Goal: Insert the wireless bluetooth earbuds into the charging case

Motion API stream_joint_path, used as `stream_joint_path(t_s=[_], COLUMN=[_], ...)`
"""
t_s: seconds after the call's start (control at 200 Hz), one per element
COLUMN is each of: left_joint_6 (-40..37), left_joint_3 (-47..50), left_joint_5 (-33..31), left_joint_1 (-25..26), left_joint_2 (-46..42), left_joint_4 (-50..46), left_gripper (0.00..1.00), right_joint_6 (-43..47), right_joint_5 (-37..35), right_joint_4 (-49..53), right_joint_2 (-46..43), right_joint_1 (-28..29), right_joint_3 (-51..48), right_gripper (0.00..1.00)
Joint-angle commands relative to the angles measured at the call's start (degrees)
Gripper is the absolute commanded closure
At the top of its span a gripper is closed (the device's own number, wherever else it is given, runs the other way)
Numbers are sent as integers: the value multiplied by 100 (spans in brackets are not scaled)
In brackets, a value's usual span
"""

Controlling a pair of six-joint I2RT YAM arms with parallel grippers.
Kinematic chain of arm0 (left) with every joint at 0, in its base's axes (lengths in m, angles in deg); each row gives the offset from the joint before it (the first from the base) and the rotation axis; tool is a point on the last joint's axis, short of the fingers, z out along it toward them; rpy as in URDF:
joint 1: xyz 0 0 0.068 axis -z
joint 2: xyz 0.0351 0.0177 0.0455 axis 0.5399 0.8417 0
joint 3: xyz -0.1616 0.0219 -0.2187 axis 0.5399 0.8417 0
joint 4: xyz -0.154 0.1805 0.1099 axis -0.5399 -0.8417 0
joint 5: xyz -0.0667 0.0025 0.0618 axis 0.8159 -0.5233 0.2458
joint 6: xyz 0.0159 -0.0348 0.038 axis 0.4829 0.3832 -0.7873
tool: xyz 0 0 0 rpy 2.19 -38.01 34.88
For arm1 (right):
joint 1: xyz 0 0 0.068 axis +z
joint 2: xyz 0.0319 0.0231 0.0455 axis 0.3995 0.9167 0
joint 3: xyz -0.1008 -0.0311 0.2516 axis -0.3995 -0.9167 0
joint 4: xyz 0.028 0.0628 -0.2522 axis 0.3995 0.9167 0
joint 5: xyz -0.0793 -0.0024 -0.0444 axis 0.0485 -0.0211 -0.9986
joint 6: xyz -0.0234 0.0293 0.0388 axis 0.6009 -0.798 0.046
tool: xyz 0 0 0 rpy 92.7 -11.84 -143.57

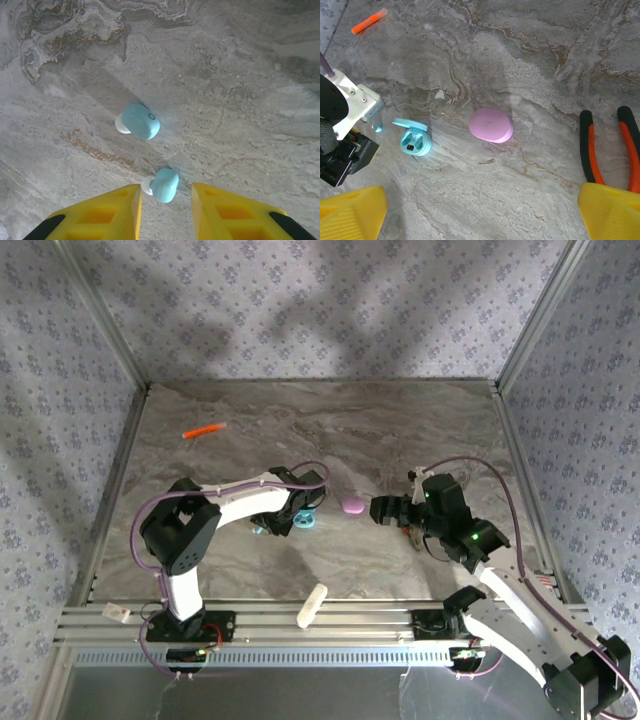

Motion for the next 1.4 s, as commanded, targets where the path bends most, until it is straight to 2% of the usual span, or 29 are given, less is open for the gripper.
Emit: stream_joint_path(t_s=[0.0, 0.295, 0.804, 1.094, 1.394], left_joint_6=[-44, -62, 102, 97, 70], left_joint_3=[-53, 47, 152, 136, 82], left_joint_5=[-158, 72, 29, 31, 32], left_joint_1=[39, 39, -133, -239, -239], left_joint_2=[45, 141, 362, 396, 497], left_joint_4=[-248, -213, -288, -261, -235], left_gripper=[68, 67, 68, 73, 72], right_joint_6=[-88, -97, -84, -97, -104], right_joint_5=[134, 295, 405, 446, 501], right_joint_4=[52, -20, -48, -53, -56], right_joint_2=[-19, 117, 183, 184, 178], right_joint_1=[-72, -166, -208, -223, -225], right_joint_3=[-64, -68, -70, -65, -65], right_gripper=[0, 0, 0, 0, 0])
